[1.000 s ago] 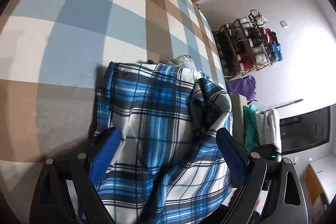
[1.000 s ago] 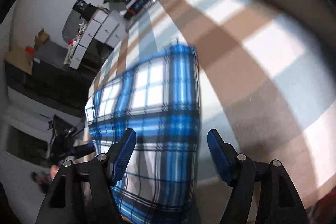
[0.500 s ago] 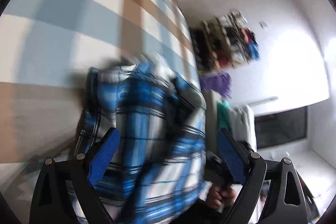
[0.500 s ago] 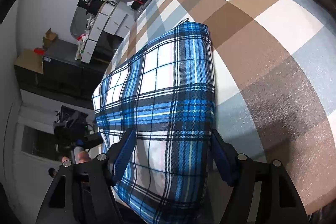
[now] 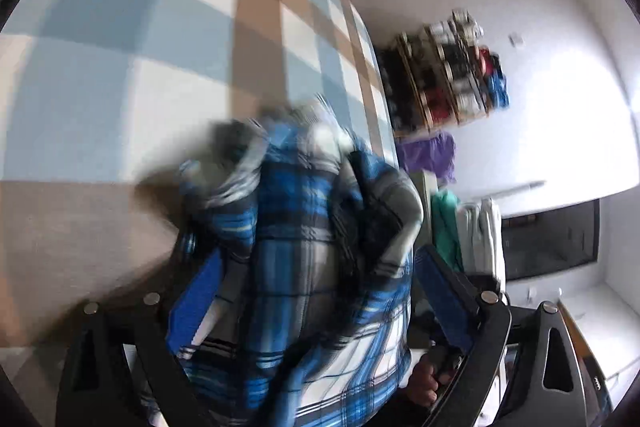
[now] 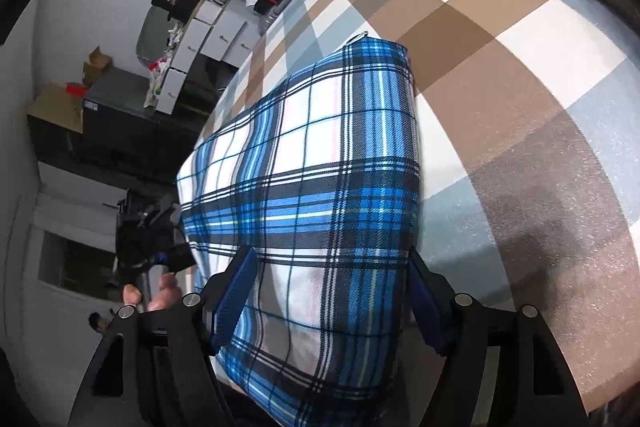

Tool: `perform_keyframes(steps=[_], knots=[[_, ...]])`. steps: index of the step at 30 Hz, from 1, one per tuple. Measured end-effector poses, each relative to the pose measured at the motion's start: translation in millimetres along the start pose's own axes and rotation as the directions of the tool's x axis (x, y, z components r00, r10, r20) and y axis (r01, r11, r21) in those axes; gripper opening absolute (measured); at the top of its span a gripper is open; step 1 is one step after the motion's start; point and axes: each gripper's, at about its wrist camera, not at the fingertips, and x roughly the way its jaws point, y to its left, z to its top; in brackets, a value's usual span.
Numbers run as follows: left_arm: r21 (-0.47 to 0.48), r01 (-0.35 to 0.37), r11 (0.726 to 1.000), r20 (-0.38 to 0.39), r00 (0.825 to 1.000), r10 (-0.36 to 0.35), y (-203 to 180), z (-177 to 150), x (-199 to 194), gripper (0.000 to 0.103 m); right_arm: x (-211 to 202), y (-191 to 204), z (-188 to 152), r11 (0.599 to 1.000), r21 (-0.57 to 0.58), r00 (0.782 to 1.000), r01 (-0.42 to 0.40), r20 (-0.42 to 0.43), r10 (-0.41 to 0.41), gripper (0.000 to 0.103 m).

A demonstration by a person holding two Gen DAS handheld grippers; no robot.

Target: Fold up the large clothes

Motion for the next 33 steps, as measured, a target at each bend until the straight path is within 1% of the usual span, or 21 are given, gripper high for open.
perform_keyframes(steps=[3,4,6,9,11,12,14,15,17,20,21,22,25,27,28,29,31,32,33], knots=[[0.015,0.053,0.998,-0.091,0.995,-0.052,-12,-3,15,0.093,3,-3,4,0.999,-0.001,0.999,-0.037,-0.03,0.037,0.078],[0.028,0.057,0.998,-0.126,0.991,-0.053,-16,-5,20,0.093,4,-4,5,0.999,0.003,0.998,-0.052,-0.037,0.052,0.078],[0.076,0.023,0.997,-0.138,0.99,-0.013,-23,-8,22,0.094,6,-7,8,0.995,0.025,0.994,-0.099,-0.053,0.1,0.078],[0.1,-0.003,0.995,-0.173,0.985,0.021,-26,-10,18,0.096,6,-9,10,0.989,0.022,0.987,-0.146,-0.069,0.147,0.078],[0.132,-0.04,0.99,-0.189,0.98,0.065,-24,-14,18,0.097,6,-11,10,0.983,0.031,0.979,-0.18,-0.088,0.182,0.078],[0.164,-0.058,0.985,-0.191,0.977,0.089,-27,-15,17,0.098,8,-11,10,0.982,0.031,0.977,-0.184,-0.103,0.187,0.078],[0.202,-0.084,0.976,-0.211,0.969,0.127,-29,-16,18,0.098,10,-11,11,0.985,0.016,0.977,-0.17,-0.128,0.171,0.078],[0.2,-0.095,0.975,-0.213,0.967,0.137,-27,-15,16,0.098,13,-10,13,0.988,0.004,0.977,-0.152,-0.151,0.151,0.076],[0.155,-0.109,0.982,-0.204,0.969,0.14,-19,-11,8,0.098,15,-8,17,0.993,-0.032,0.979,-0.115,-0.175,0.108,0.072],[0.139,-0.125,0.982,-0.209,0.966,0.153,-11,-10,-3,0.098,15,-9,20,0.996,-0.033,0.978,-0.086,-0.194,0.078,0.067],[0.132,-0.123,0.984,-0.213,0.965,0.15,-8,-11,-6,0.098,16,-8,21,0.996,-0.036,0.977,-0.084,-0.2,0.075,0.067],[0.125,-0.117,0.985,-0.219,0.965,0.142,-6,-11,-8,0.098,18,-6,21,0.996,-0.044,0.976,-0.083,-0.206,0.073,0.07],[0.127,-0.098,0.987,-0.224,0.967,0.125,-5,-14,-7,0.098,27,3,21,0.994,-0.069,0.971,-0.088,-0.231,0.07,0.07],[0.142,-0.108,0.984,-0.225,0.965,0.138,-11,-17,-1,0.098,35,5,22,0.991,-0.061,0.962,-0.118,-0.253,0.099,0.067],[0.138,-0.1,0.985,-0.235,0.963,0.131,-11,-19,1,0.097,39,8,21,0.988,-0.068,0.958,-0.135,-0.262,0.113,0.059],[0.14,-0.095,0.985,-0.238,0.963,0.127,-11,-21,1,0.097,37,10,20,0.985,-0.076,0.957,-0.156,-0.26,0.131,0.055],[0.145,-0.098,0.985,-0.249,0.959,0.132,-12,-25,-2,0.093,30,15,20,0.97,-0.084,0.95,-0.227,-0.237,0.202,0.051],[0.141,-0.092,0.986,-0.252,0.959,0.126,-12,-27,-5,0.09,25,15,20,0.96,-0.08,0.944,-0.268,-0.222,0.245,0.047],[0.139,-0.073,0.988,-0.263,0.959,0.108,-11,-28,-8,0.087,20,16,19,0.945,-0.076,0.933,-0.317,-0.205,0.296,0.045]])
